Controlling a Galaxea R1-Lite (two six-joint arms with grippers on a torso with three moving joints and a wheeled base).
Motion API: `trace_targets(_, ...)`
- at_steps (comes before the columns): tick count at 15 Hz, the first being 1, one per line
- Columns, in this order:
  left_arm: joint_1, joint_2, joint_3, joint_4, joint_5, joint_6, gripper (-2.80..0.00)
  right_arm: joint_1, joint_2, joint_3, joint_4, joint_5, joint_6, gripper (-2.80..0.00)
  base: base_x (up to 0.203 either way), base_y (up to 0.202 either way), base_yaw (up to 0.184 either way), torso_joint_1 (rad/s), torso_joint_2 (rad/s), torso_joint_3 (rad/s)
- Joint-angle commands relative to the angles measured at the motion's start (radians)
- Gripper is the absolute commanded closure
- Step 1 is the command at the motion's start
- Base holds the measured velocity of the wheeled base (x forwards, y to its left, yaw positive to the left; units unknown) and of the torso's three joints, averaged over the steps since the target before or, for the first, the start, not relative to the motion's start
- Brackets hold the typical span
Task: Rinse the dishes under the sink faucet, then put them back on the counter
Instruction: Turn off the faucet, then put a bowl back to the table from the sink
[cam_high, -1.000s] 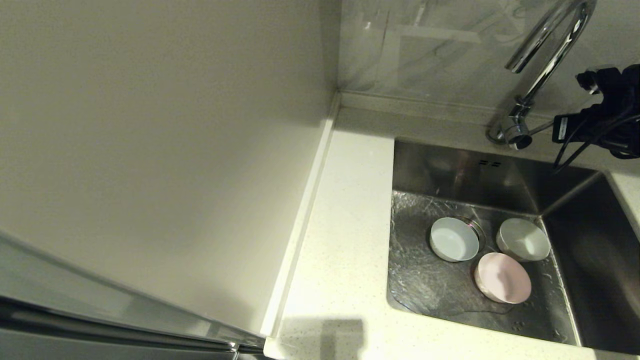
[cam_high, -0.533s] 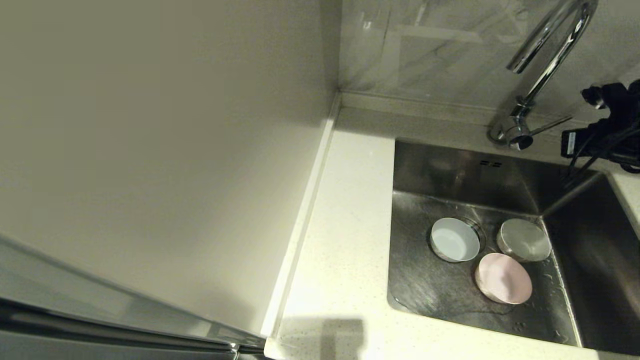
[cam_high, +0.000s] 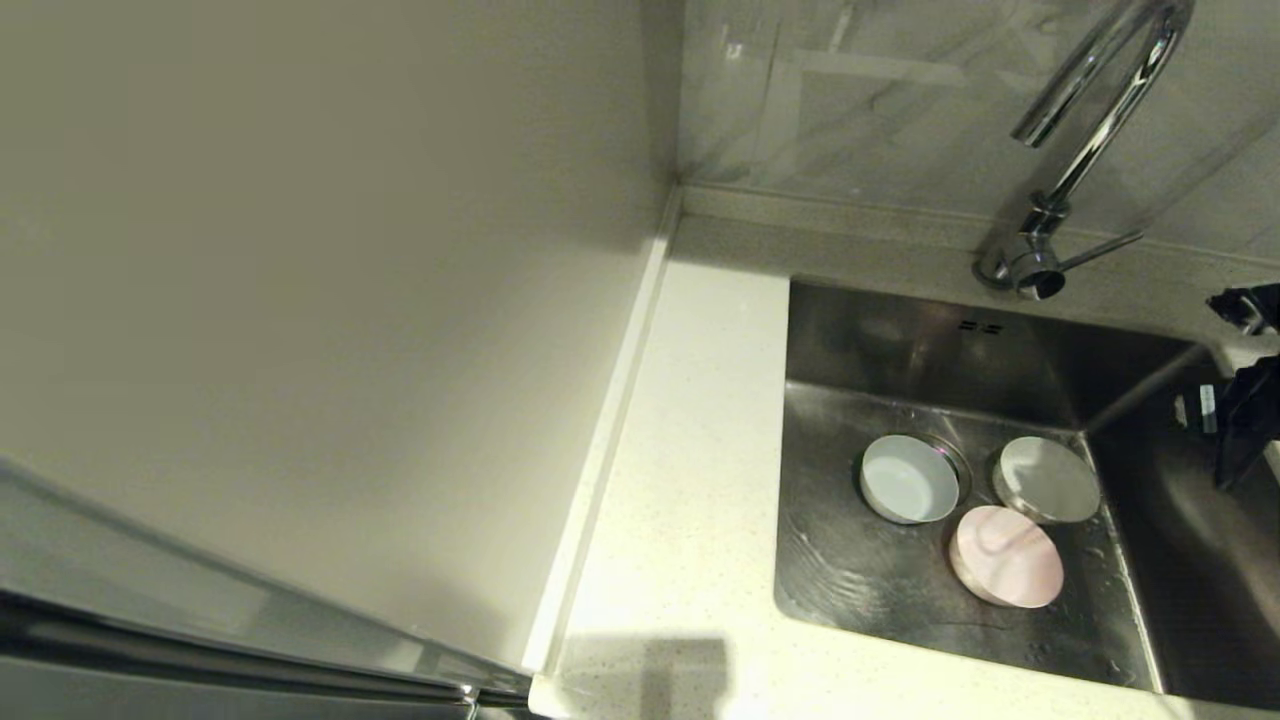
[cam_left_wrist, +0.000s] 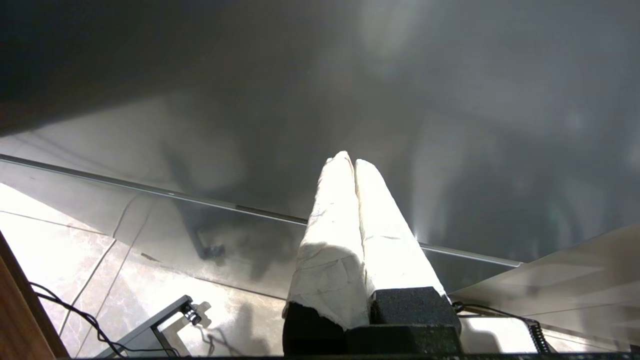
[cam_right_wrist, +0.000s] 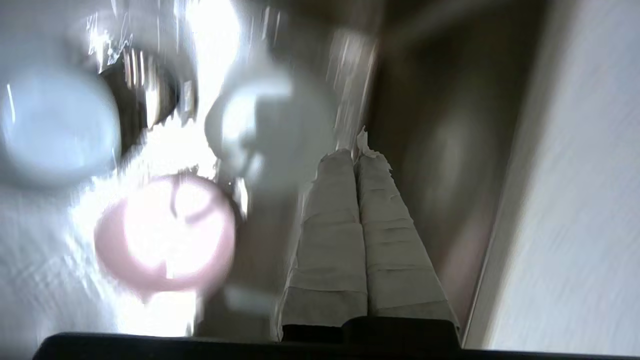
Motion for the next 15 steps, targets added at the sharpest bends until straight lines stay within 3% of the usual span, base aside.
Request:
trace_targets(1, 0.000, -0.004, 0.000, 0.000, 0.000, -0.001, 0.00, -0.006, -0.032, 0.061, 0.035, 0.001, -0.030, 0.00, 0.000, 0.000, 0.000, 0.000, 0.00, 0.000)
trace_targets(4, -0.001, -0.003, 0.000, 0.000, 0.000, -0.001, 0.00, -0.006, -0.026, 0.119, 0.048, 0.001, -0.119, 0.00, 0.000, 0.000, 0.000, 0.000, 0.00, 0.000)
trace_targets(7, 0.000, -0.004, 0.000, 0.000, 0.000, -0.001, 0.00, 0.005, -0.005, 0.163, 0.046, 0.002, -0.140, 0.00, 0.000, 0.000, 0.000, 0.000, 0.00, 0.000)
trace_targets(8, 0.000, -0.003, 0.000, 0.000, 0.000, -0.001, 0.00, 0.020, 0.002, 0.170, 0.042, 0.000, -0.138, -2.80, 0.000, 0.000, 0.000, 0.000, 0.00, 0.000)
trace_targets(11, 0.000, -0.003, 0.000, 0.000, 0.000, -0.001, 0.00, 0.067, 0.021, 0.171, 0.043, 0.005, -0.131, -2.80, 0.000, 0.000, 0.000, 0.000, 0.00, 0.000)
trace_targets(15, 0.000, -0.003, 0.000, 0.000, 0.000, -0.001, 0.00, 0.192, 0.057, 0.164, 0.042, 0.041, -0.108, -2.80, 0.000, 0.000, 0.000, 0.000, 0.00, 0.000)
